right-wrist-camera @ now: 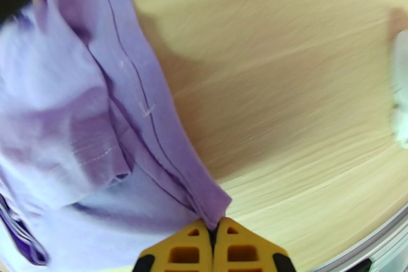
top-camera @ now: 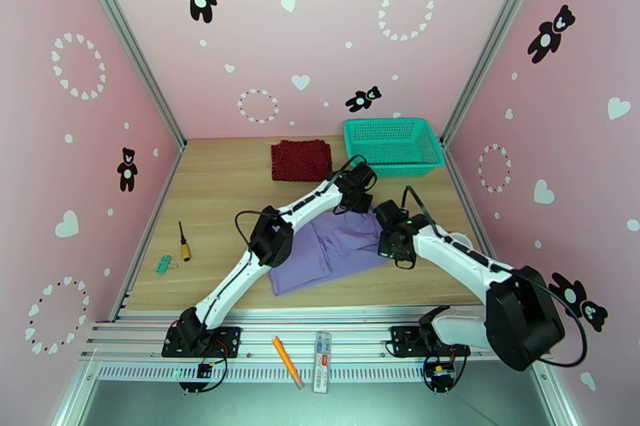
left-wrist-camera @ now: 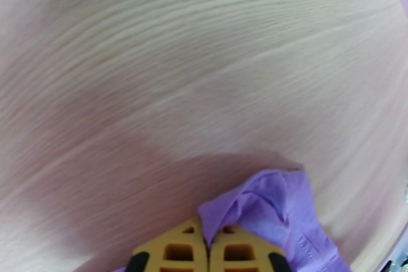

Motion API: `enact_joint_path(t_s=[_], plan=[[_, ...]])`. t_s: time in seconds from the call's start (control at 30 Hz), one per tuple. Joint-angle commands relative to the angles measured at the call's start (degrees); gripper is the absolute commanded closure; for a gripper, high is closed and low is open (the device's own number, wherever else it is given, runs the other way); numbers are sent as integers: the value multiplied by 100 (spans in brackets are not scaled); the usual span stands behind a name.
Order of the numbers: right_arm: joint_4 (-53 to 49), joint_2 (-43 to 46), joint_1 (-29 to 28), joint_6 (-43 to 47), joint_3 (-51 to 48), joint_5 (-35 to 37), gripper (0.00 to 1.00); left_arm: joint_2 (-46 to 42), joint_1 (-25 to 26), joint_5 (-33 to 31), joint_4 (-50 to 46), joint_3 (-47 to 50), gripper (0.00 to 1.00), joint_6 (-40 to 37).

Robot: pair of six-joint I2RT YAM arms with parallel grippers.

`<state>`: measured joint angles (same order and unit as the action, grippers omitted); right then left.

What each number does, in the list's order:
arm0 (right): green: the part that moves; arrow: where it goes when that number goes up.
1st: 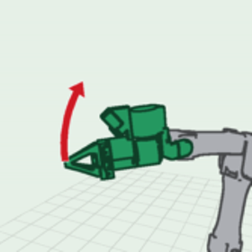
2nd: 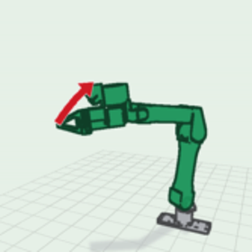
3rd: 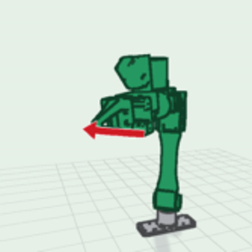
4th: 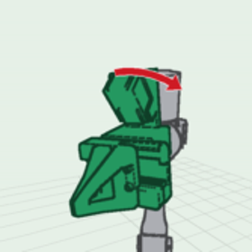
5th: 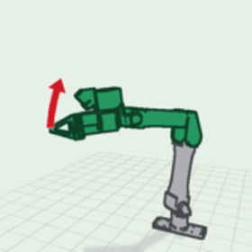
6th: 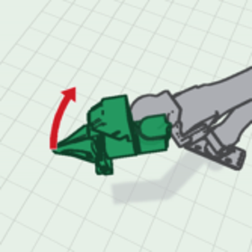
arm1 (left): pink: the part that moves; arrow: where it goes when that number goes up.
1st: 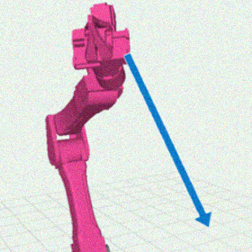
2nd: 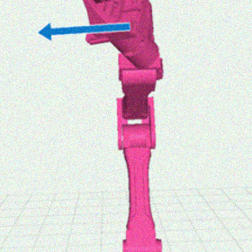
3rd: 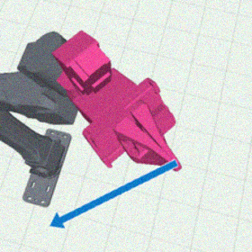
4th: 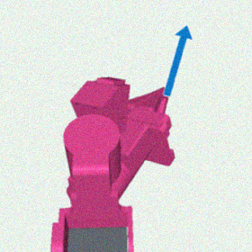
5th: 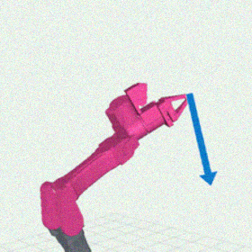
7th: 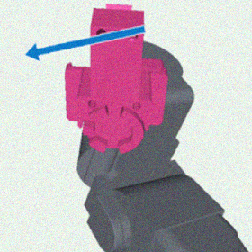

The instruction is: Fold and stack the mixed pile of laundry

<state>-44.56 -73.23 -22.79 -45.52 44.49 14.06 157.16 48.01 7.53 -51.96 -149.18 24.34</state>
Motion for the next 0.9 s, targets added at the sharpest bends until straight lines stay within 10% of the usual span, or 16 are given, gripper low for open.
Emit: enact_joint_path(t_s=[0.0, 0.4, 0.87], plan=[[-362, 126, 274, 740, 219, 270, 100, 224, 33, 452, 459, -320, 100, 442], [-221, 413, 255, 1752, 742, -414, 100, -481, -228, 94, 1077, -172, 100, 541], [-304, 522, -1356, 1204, 1128, -230, 100, -2561, -481, -393, 2366, 2818, 100, 484]])
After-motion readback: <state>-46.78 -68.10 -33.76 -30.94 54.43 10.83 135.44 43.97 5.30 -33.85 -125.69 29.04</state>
